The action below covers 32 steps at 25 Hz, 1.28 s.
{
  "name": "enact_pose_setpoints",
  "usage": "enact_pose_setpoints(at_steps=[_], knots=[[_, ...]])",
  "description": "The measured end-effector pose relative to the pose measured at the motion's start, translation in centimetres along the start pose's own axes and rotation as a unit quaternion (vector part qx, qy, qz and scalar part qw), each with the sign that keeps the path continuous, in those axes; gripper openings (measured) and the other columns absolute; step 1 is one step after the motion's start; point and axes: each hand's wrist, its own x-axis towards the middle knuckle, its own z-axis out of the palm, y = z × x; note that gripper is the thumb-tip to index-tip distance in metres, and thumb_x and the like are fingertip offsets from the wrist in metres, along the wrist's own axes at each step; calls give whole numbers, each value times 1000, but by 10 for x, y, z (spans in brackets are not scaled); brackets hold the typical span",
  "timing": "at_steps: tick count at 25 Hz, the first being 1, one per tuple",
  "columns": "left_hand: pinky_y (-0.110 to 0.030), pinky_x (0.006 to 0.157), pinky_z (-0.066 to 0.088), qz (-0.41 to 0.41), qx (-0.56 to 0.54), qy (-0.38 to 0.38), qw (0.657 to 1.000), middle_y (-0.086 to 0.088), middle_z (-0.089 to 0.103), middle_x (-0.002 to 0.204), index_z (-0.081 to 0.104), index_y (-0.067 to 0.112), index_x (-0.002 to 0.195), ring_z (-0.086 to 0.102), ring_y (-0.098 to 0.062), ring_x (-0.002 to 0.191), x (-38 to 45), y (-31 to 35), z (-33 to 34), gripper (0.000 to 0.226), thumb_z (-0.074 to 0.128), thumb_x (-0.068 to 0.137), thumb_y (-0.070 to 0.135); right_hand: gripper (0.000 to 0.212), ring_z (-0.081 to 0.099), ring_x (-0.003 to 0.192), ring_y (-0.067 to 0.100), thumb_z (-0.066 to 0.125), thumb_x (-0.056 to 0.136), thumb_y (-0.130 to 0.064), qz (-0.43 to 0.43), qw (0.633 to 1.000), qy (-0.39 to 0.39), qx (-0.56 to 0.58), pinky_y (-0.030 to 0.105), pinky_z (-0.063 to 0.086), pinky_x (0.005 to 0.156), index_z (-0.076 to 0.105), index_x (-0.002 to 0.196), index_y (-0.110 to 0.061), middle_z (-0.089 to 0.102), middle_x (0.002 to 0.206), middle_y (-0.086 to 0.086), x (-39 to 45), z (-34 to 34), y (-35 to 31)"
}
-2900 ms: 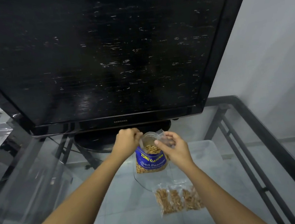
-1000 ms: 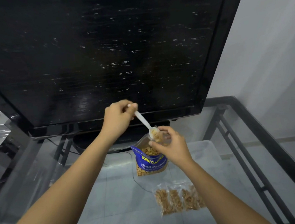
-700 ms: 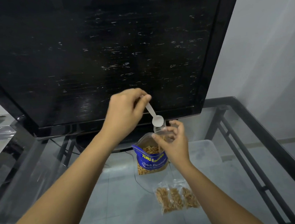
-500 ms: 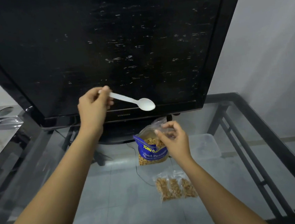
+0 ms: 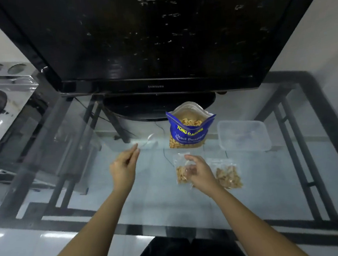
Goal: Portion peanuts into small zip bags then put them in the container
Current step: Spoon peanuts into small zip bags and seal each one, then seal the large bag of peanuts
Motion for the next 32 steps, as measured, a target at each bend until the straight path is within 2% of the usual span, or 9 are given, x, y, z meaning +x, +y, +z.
enact_pose_setpoints(at_steps=[2, 6, 10, 15, 18, 21, 25, 29, 32], knots=[[-10, 81, 44, 125, 98, -55, 986, -14, 71, 96, 72, 3, 99, 62, -12, 85, -12, -19, 13, 19, 66, 84, 12, 45, 59, 84, 12, 54, 84, 3, 13, 998, -11, -65, 11, 45, 70, 50, 127, -9, 45, 124, 8, 3, 3, 7], [-31, 75, 57, 204, 193, -130, 951, -18, 69, 100, 71, 0, 101, 65, -25, 87, -26, -49, 28, 30, 52, 87, 18, 50, 55, 93, 19, 57, 84, -3, -14, 984, -33, -176, 22, 42, 88, 47, 132, -9, 49, 123, 10, 7, 5, 8], [-40, 77, 56, 204, 241, -166, 934, -23, 67, 102, 67, -6, 104, 66, -35, 87, -32, -62, 30, 28, 56, 79, 3, 51, 43, 117, 28, 63, 84, -21, -31, 946, -52, -317, 32, 33, 101, 48, 132, -15, 47, 131, 6, 10, 7, 12], [-40, 73, 58, 205, 247, -187, 928, -23, 67, 96, 66, -8, 101, 65, -38, 81, -33, -51, 29, 31, 51, 83, 11, 46, 38, 120, 25, 64, 83, -27, -34, 953, -38, -299, 30, 33, 102, 55, 127, -16, 41, 129, 8, 7, -2, 4], [-37, 79, 54, 202, 221, -163, 940, -23, 67, 100, 66, -7, 103, 65, -37, 88, -5, -26, 30, 40, 46, 85, 23, 31, 47, 111, 19, 63, 84, -20, -101, 969, 50, -219, 21, 39, 90, 62, 114, -13, 50, 118, 6, 9, -20, -19], [-34, 88, 48, 205, 182, -99, 956, -22, 66, 108, 65, -5, 109, 63, -36, 98, 45, 23, 38, 31, 54, 87, 14, 17, 57, 89, 15, 62, 83, -12, -185, 956, 157, -164, 7, 37, 73, 67, 100, -11, 59, 104, 5, 23, -50, -57], [-29, 102, 36, 249, 133, -161, 946, -17, 57, 127, 54, 1, 126, 52, -29, 119, 100, 96, 45, 43, 60, 84, 8, 29, 60, 97, 19, 54, 83, -2, -200, 931, 252, -173, 19, 39, 80, 63, 108, -11, 62, 107, 5, 39, -94, -102], [-23, 96, 41, 240, 177, -383, 874, -5, 52, 129, 46, 14, 135, 51, -17, 119, 123, 118, 55, 56, 65, 83, 17, 59, 49, 123, 23, 63, 78, -7, -116, 950, 105, -268, 26, 39, 97, 45, 134, -13, 51, 135, 7, 49, -118, -106], [-19, 83, 45, 228, 186, -421, 858, 0, 55, 121, 48, 19, 132, 55, -10, 107, 132, 117, 57, 53, 67, 83, 20, 47, 57, 113, 19, 69, 81, -21, -113, 947, 57, -296, 24, 42, 88, 55, 126, -19, 61, 124, 5, 58, -122, -99]])
